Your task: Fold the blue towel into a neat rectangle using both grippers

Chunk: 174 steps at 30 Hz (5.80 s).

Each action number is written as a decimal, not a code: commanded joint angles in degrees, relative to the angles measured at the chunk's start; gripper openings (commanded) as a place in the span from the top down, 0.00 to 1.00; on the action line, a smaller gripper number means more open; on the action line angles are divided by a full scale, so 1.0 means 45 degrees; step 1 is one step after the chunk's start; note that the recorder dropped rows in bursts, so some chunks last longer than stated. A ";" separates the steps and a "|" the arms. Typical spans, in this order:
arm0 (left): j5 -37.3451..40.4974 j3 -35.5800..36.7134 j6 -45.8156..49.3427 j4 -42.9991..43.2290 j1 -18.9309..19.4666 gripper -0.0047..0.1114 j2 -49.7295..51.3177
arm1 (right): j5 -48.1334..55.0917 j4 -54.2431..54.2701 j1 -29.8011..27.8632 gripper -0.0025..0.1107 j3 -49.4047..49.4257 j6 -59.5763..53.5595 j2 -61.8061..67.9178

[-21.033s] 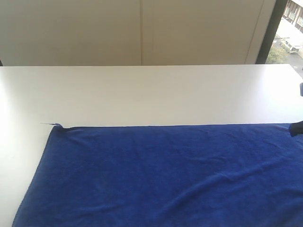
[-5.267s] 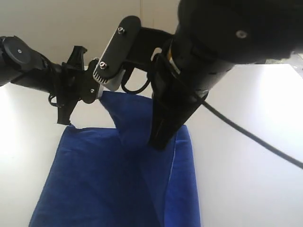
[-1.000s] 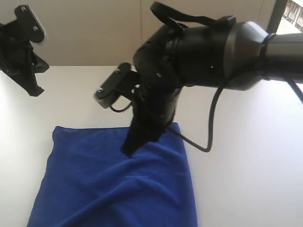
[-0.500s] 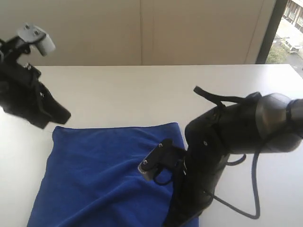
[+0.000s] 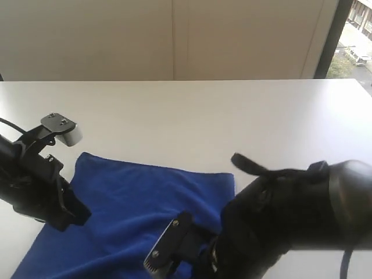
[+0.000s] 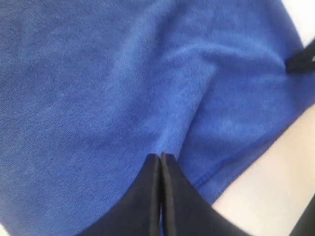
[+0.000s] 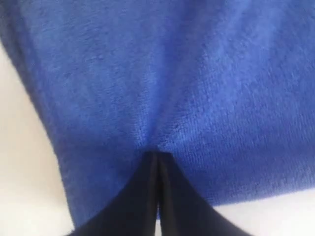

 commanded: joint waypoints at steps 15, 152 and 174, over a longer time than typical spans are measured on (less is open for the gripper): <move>-0.0207 0.0126 -0.3870 0.2888 -0.0050 0.96 -0.2483 | -0.1616 0.0405 -0.1488 0.98 -0.5588 -0.1054 0.1617; 0.0341 0.1328 0.8837 -1.3052 -0.0352 0.74 0.6570 | 0.1045 -0.1554 -0.7404 0.98 -0.8254 -0.0079 0.4735; -0.0675 0.1752 0.7456 -1.2284 -0.0352 0.96 0.6570 | 0.0965 -0.1529 -0.7404 0.98 -0.8254 0.0188 0.4735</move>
